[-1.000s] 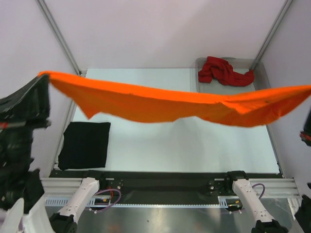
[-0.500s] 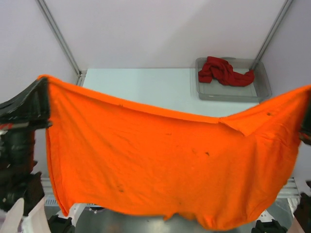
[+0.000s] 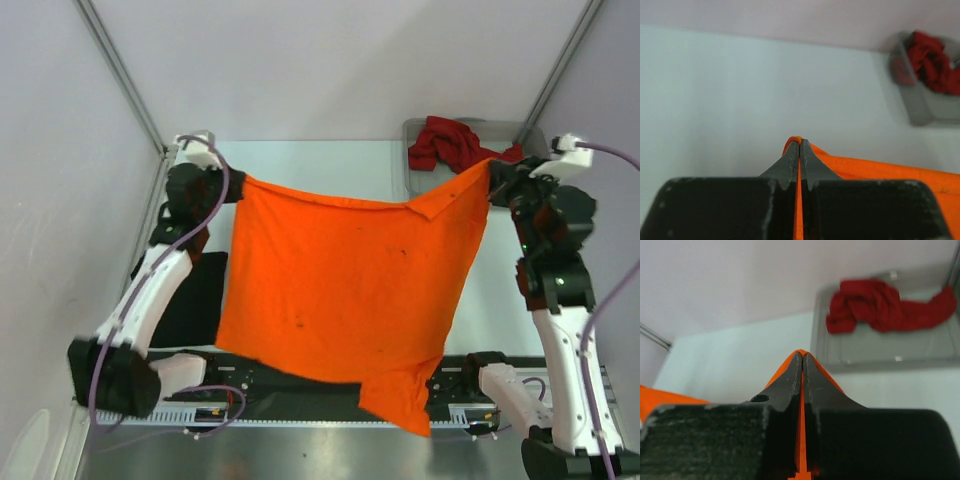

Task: Fold and stack the t-shirts
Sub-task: Flatten the tshirt out

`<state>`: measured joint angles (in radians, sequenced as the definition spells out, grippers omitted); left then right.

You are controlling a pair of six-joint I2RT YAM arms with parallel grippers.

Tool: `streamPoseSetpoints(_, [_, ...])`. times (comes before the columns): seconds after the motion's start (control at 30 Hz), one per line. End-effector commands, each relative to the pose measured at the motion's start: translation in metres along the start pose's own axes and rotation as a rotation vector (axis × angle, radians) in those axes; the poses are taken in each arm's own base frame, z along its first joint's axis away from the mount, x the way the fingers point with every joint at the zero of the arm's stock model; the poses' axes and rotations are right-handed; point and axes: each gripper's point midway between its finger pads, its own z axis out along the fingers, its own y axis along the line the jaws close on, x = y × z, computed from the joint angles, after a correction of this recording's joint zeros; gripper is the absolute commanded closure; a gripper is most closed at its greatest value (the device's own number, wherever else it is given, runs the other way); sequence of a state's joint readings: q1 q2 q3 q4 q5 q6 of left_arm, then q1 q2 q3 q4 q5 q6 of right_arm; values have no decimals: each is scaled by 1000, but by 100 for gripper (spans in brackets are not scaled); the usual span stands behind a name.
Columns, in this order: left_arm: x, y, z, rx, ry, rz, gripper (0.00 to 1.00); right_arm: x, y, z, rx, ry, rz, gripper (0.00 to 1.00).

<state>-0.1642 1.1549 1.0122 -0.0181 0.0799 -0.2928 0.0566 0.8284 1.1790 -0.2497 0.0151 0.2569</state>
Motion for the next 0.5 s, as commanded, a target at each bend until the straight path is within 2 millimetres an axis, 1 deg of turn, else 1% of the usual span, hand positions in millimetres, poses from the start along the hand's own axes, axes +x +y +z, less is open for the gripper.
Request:
streamPoseSetpoints(0.0, [6,7,46,52,-53,24,100,19,-17,28,49,-33,-14,100])
streamPoseSetpoints(0.03, [37,18,72,44,23,8,100,31,-22,36,56,-16,-24,100])
streamPoseSetpoints(0.07, [53,22,88,53,63,-11,100,63,-32,50,77,53,-33,100])
streamPoseSetpoints(0.1, [63,25,100,65,87,-17,100,73,-36,56,85,70,-39,100])
streamPoseSetpoints(0.13, [60,22,113,93,92,-23,100,78,-37,63,82,69,-54,100])
streamPoseSetpoints(0.17, [91,34,131,76,161,-51,100,90,-41,69,92,99,-61,100])
streamPoseSetpoints(0.2, [94,35,138,83,162,-59,100,104,-46,76,100,134,-67,100])
streamPoseSetpoints(0.23, [96,38,145,84,164,-65,100,110,-48,79,102,151,-77,100])
streamPoseSetpoints(0.27, [105,42,151,79,178,-70,100,115,-50,81,109,165,-79,100])
streamPoseSetpoints(0.3, [107,45,154,75,179,-69,100,124,-53,84,113,188,-85,100])
streamPoseSetpoints(0.33, [107,45,156,77,179,-65,100,129,-54,84,116,198,-88,100])
streamPoseSetpoints(0.47, [121,50,155,68,214,-52,100,140,-56,81,121,236,-77,100])
